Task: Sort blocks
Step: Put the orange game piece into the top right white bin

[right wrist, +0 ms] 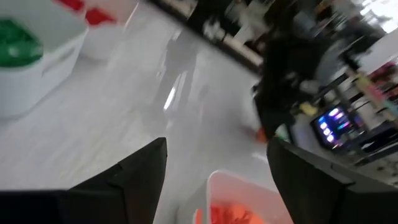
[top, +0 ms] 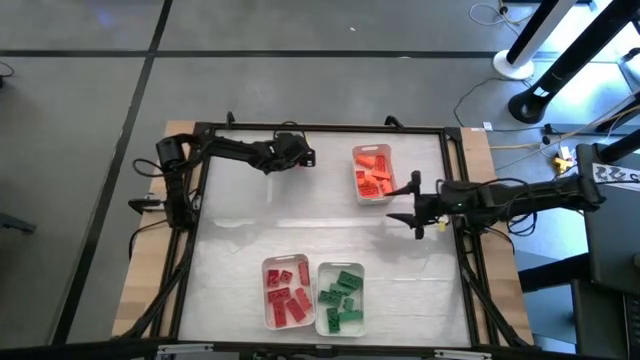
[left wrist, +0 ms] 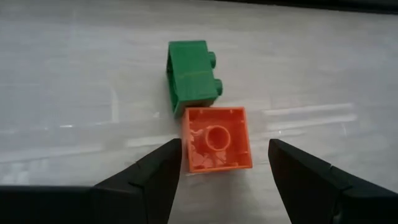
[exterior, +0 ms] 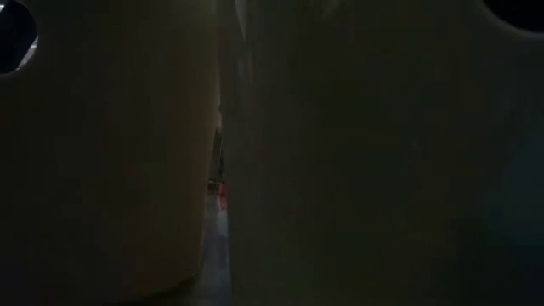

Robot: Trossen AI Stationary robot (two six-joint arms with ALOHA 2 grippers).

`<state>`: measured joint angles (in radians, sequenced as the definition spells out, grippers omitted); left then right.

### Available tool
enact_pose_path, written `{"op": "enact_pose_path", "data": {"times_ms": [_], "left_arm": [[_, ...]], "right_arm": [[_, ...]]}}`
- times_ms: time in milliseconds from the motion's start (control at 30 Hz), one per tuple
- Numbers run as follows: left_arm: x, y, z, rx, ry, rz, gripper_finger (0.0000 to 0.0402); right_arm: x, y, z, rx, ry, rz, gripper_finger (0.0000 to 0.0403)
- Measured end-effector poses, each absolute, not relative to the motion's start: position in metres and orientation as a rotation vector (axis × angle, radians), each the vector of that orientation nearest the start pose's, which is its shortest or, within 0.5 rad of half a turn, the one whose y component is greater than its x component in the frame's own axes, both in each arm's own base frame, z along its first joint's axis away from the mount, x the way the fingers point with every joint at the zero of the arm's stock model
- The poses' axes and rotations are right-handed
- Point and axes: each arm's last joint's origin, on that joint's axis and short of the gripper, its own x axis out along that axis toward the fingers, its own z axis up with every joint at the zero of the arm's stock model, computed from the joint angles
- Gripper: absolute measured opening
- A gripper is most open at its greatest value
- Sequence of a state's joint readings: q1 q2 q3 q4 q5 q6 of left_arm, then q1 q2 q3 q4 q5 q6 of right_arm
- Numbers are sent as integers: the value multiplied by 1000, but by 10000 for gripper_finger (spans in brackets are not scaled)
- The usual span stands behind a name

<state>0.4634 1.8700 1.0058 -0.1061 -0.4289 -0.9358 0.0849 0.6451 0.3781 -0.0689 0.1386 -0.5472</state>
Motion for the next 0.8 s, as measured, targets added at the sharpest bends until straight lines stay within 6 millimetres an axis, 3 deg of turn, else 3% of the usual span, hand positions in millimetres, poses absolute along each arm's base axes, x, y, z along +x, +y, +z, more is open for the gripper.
{"op": "enact_pose_path", "data": {"times_ms": [100, 367, 667, 800], "left_arm": [[313, 172, 126, -802, 556, 1225, 230], [307, 183, 125, -803, 545, 1263, 222], [304, 188, 125, -757, 573, 1256, 126], [307, 185, 125, -737, 604, 1208, 120]], "right_arm": [[140, 8, 226, -573, 260, 17, 276], [109, 5, 210, -564, 71, -37, 276], [94, 4, 199, -584, -6, -67, 276], [92, 3, 192, -583, -8, -83, 276]]}}
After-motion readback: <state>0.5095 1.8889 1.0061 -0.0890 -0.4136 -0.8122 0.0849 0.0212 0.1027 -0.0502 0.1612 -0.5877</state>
